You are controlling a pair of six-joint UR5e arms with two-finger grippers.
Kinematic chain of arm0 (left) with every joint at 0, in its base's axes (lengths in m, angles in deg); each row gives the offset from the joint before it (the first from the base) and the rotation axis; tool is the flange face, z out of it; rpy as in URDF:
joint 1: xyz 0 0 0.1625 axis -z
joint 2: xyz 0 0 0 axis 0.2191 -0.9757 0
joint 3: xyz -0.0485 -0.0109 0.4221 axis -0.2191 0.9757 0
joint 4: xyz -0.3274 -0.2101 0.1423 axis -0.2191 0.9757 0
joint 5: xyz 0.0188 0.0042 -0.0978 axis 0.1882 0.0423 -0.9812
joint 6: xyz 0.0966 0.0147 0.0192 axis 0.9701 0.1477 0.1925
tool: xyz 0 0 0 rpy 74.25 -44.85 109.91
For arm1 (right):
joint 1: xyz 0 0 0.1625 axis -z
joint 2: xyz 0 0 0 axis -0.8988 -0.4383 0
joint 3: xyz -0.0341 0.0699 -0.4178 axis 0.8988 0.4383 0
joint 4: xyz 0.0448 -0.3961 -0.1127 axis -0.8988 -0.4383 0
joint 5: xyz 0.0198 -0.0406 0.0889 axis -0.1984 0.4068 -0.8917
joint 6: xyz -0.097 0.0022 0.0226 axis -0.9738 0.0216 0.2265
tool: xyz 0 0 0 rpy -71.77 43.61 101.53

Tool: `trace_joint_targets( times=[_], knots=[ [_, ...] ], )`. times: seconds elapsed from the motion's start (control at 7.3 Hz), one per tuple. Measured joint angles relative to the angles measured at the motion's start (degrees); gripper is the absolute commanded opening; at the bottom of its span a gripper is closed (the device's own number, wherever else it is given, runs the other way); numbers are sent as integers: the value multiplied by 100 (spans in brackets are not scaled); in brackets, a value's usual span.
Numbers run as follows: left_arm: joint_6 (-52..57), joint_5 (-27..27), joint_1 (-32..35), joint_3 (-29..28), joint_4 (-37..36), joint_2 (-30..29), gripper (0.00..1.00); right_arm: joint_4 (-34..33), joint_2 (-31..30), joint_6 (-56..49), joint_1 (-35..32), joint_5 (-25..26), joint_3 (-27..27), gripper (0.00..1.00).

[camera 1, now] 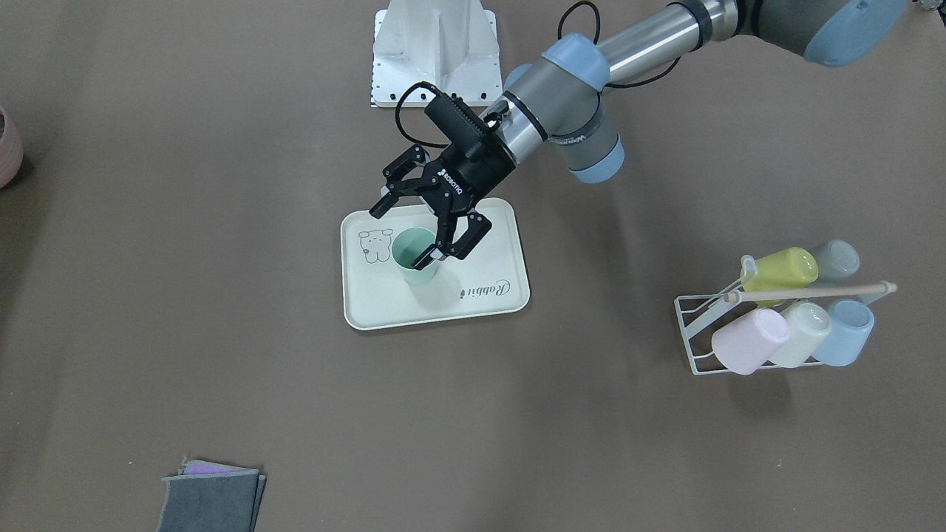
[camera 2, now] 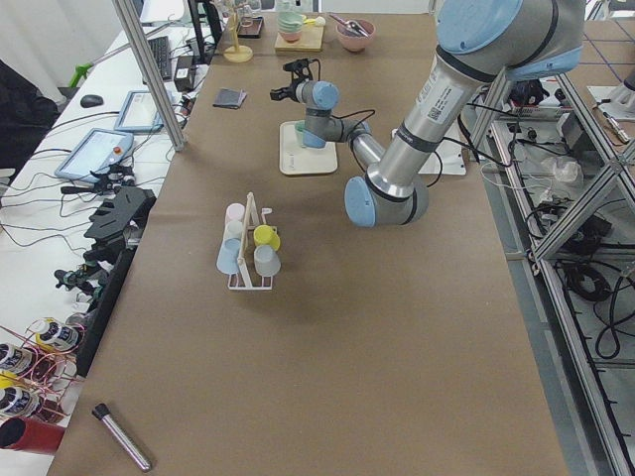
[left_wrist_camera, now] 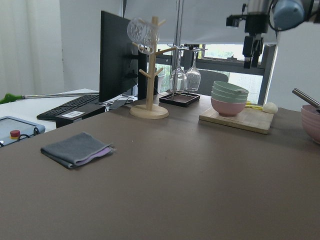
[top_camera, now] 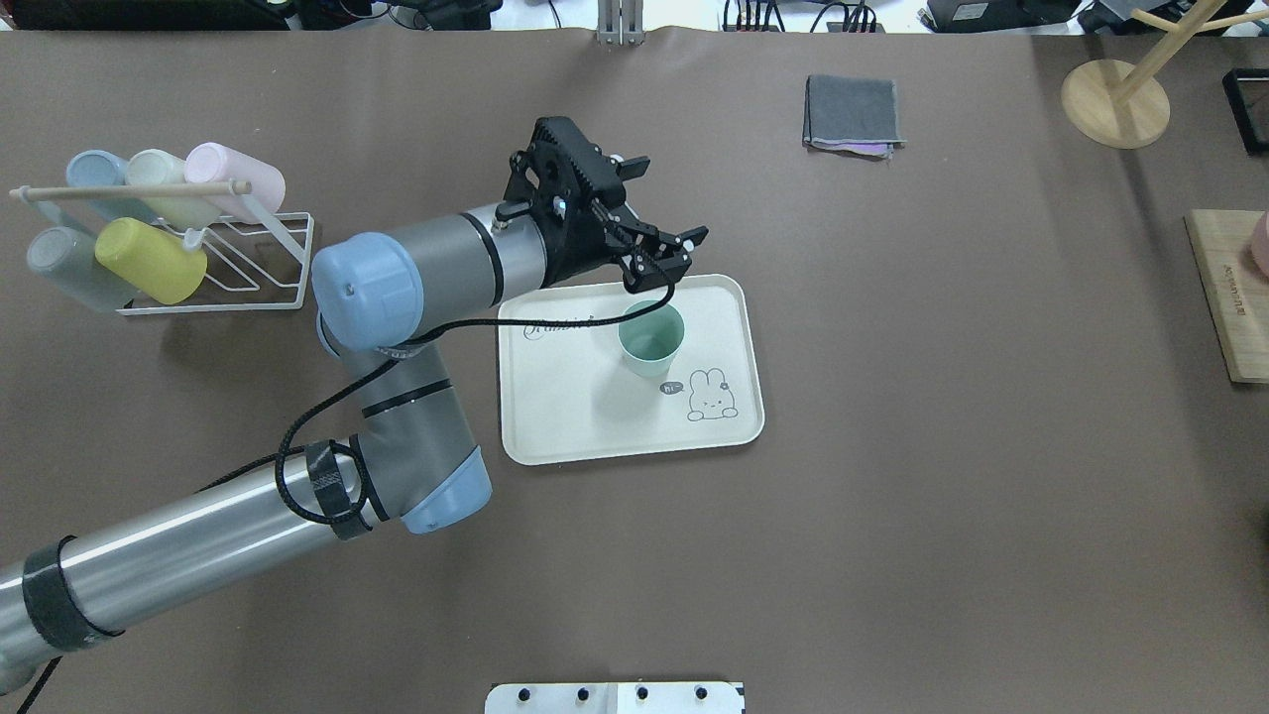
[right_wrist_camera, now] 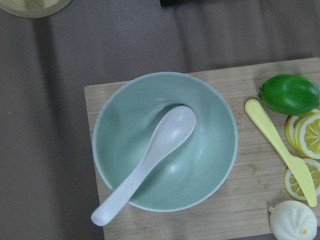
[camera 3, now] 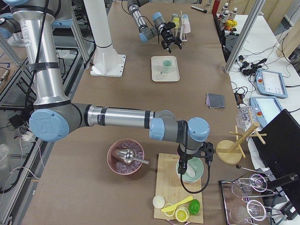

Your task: Pick up and place green cup on tray

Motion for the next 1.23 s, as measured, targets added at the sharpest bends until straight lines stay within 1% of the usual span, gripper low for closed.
trace_joint_targets(
  times=[0.14, 0.27, 0.41, 0.55, 0.68, 0.82, 0.96, 1.23],
  knots=[
    [-11, 0, 221, 403, -1003, -62, 99, 4, 0, 2, 1, 6, -16, 100],
    [-19, 0, 441, 902, -2225, -87, 99, 6, 1, 3, 2, 12, -24, 100],
    [-23, -1, 781, 1527, -3751, -67, 99, 7, -1, 2, 3, 14, -27, 100],
    [-30, -6, 1235, 1988, -5010, 82, 99, 7, -1, 2, 3, 15, -32, 100],
    [-52, -19, 1752, 2231, -5749, 392, 99, 7, 1, -2, 3, 15, -39, 100],
    [-74, -221, 2297, 2316, -6109, 702, 99, 7, 4, -12, 2, 14, -48, 100],
    [-85, -919, 2927, 2241, -6397, 940, 99, 7, 3, -13, 1, 12, -65, 100],
    [-85, -3323, 4348, 1711, -6764, 1405, 99, 7, 2, 0, 1, 15, -87, 100]
  ],
)
